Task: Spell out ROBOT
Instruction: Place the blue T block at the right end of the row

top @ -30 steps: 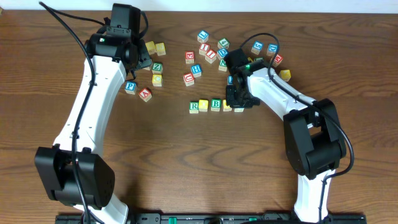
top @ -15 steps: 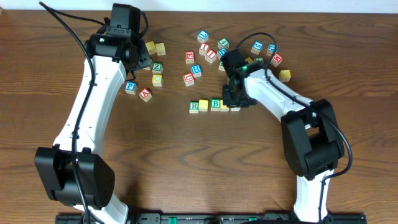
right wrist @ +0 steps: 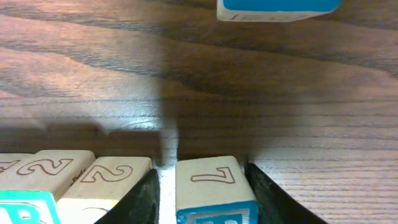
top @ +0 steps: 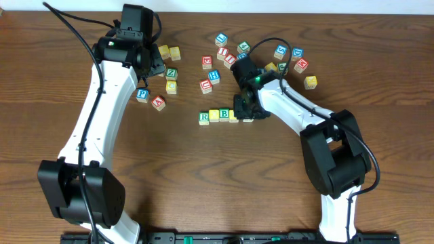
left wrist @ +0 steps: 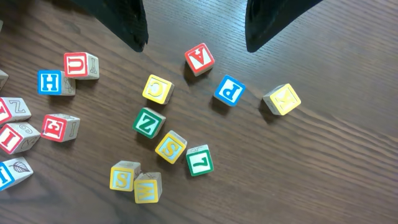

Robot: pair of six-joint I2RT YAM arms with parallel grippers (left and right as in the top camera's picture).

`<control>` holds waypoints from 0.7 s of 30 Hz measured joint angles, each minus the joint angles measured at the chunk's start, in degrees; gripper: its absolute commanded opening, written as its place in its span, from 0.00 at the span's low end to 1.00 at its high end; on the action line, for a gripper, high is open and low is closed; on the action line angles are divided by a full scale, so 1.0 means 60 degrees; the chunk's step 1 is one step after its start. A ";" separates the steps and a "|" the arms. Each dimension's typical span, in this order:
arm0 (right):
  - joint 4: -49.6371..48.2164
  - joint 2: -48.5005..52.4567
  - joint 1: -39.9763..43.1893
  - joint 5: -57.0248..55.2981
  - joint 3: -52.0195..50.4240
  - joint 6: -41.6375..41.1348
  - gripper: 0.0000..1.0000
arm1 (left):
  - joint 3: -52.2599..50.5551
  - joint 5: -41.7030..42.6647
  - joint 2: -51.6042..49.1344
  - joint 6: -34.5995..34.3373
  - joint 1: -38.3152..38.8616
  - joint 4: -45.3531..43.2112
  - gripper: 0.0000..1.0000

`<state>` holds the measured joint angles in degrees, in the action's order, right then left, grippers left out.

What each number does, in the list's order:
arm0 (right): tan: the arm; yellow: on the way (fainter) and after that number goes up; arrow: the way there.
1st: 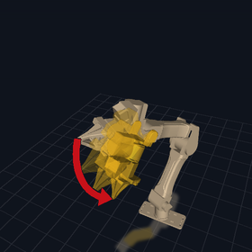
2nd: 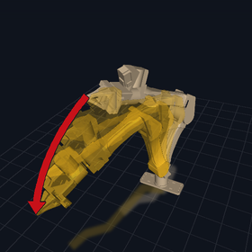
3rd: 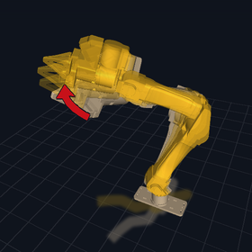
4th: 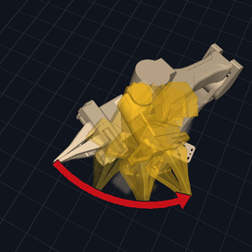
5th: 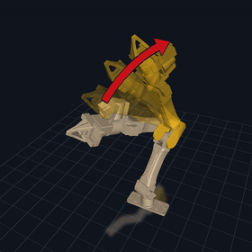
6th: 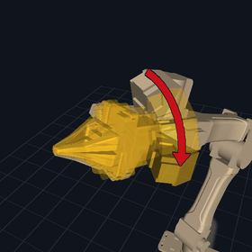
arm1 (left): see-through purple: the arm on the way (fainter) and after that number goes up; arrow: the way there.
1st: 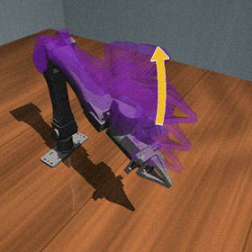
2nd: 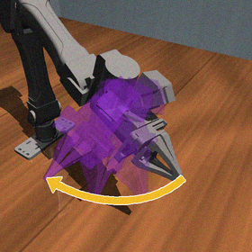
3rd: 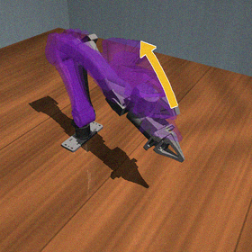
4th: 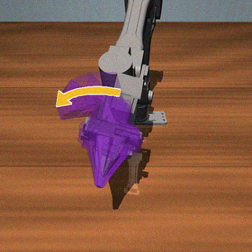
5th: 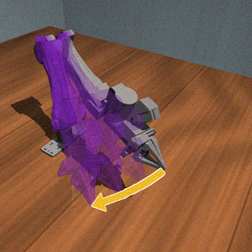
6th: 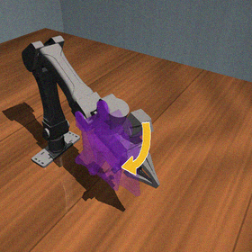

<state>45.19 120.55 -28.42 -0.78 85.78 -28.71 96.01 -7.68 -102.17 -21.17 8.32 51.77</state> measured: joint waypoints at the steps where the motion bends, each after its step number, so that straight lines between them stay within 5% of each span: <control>1: -0.0004 0.0000 0.0000 0.0004 -0.0004 0.0000 0.41 | 0.0000 0.0000 0.0000 0.0000 0.0000 0.0007 0.50; 14: 0.0295 -0.0958 0.0076 0.0069 -0.0004 0.0000 0.44 | 0.0000 0.0000 0.0000 0.0000 0.0000 0.0022 0.50; 19: 0.1333 -0.2302 0.0368 -0.0240 0.0047 -0.0259 0.21 | 0.0000 0.0000 0.0000 0.0000 0.0000 0.0044 0.48; 21: 0.1523 -0.2240 0.0645 -0.0397 -0.0066 -0.0448 0.16 | 0.0000 0.0015 0.0000 0.0000 0.0000 0.0146 0.15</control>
<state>54.33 107.11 -24.56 -3.16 85.38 -31.40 96.01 -7.60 -102.17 -21.17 8.32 52.64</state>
